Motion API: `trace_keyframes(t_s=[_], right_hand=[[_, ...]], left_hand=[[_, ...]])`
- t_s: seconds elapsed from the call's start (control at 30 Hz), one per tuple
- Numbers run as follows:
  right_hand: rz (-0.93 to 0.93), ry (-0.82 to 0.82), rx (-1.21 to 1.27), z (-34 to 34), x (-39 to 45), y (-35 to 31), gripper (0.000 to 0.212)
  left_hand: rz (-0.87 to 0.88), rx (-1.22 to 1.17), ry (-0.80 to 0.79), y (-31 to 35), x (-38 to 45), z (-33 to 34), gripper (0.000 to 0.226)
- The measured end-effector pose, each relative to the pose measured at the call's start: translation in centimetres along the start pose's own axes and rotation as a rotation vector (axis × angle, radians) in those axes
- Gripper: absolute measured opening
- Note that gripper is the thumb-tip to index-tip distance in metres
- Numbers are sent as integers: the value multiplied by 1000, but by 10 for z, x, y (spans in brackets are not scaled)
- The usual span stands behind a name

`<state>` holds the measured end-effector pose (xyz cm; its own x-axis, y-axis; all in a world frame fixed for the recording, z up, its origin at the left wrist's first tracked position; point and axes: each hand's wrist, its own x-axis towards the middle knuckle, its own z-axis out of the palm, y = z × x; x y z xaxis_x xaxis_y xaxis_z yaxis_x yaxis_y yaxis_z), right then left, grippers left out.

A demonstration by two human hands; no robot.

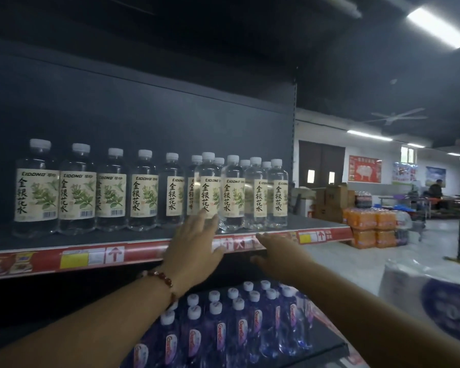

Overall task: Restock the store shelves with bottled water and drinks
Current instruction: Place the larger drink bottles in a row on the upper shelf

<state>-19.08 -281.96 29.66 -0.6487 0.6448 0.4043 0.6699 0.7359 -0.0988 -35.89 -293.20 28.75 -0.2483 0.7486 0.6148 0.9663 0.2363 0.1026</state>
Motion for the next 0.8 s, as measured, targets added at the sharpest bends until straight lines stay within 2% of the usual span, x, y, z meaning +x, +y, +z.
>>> trace_keyframes(t_s=[0.13,0.3,0.63,0.8], right_hand=[[26,-28,-56,31,-51,39,66],[116,-132,-85,80,-129,93,77],[465,-391,-100,166,-266,195,85],[575,-506,-88,203,-312,248,80]], left_hand=[[125,13,-99,28,-36,33,71],[174,10,-294,64,-79,101,76],[366,-76,-569,166,-132,234,77],[465,-75,-690,221,-157,310,73]])
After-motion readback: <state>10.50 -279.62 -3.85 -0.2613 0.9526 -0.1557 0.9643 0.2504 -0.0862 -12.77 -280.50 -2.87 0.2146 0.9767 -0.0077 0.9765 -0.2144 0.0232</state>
